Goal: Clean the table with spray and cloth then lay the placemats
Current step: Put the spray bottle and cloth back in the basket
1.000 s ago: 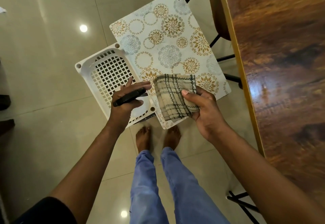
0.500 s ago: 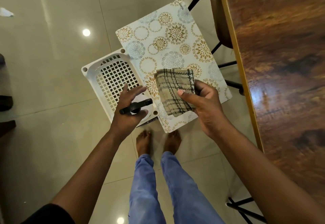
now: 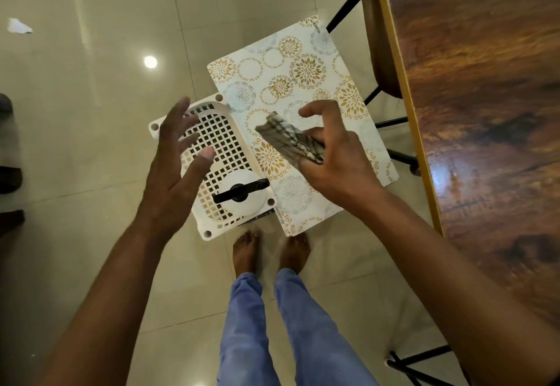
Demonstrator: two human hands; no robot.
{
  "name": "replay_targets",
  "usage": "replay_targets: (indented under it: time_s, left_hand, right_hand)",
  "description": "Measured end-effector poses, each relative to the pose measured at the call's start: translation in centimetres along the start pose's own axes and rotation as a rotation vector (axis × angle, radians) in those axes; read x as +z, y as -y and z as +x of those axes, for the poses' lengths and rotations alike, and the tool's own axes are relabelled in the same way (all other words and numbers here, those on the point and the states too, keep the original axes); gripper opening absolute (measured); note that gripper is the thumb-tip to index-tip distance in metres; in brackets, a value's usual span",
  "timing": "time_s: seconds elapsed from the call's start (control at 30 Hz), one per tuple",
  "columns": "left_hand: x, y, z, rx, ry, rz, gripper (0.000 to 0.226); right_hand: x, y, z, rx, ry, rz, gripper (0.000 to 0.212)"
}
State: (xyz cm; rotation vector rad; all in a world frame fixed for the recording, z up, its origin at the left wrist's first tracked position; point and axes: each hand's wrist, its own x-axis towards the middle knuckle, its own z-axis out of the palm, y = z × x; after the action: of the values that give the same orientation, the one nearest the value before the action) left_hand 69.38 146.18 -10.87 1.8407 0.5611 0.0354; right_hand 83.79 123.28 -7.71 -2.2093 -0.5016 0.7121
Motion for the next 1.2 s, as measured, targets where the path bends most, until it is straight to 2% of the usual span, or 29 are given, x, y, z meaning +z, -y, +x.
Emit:
replay_targets:
  time_s: [0.1, 0.17, 0.27, 0.6, 0.77, 0.93, 1.03, 1.2]
  left_hand:
    - [0.7, -4.5, 2.0, 0.156, 0.147, 0.178, 0.078]
    - [1.1, -6.0, 3.1, 0.237, 0.218, 0.214, 0.064]
    - [0.9, -5.9, 4.2, 0.239, 0.261, 0.223, 0.039]
    - [-1.3, -1.6, 4.4, 0.133, 0.202, 0.220, 0.026]
    - [-2.2, -1.0, 4.6, 0.171, 0.108, 0.242, 0.032]
    - [-2.8, -1.3, 5.4, 0.239, 0.063, 0.347, 0.026]
    - [-3.1, -1.7, 5.7, 0.265, 0.071, 0.401, 0.027]
    - [-3.4, -1.5, 5.9, 0.275, 0.050, 0.449, 0.023]
  right_hand:
    - [0.0, 1.4, 0.9, -0.131, 0.025, -0.164, 0.055]
    - [0.4, 2.1, 1.6, -0.205, 0.038, -0.246, 0.048]
    - [0.7, 2.5, 2.4, -0.263, 0.059, -0.294, 0.033]
    - [2.0, 2.9, 4.1, -0.371, 0.091, -0.141, 0.024]
    - [2.6, 3.5, 4.8, -0.373, 0.117, -0.125, 0.029]
    - [2.7, 3.7, 6.0, -0.379, 0.153, -0.124, 0.031]
    - [2.3, 3.9, 6.5, -0.402, 0.167, -0.157, 0.025]
    - [1.7, 3.9, 7.6, -0.449, 0.206, -0.345, 0.023]
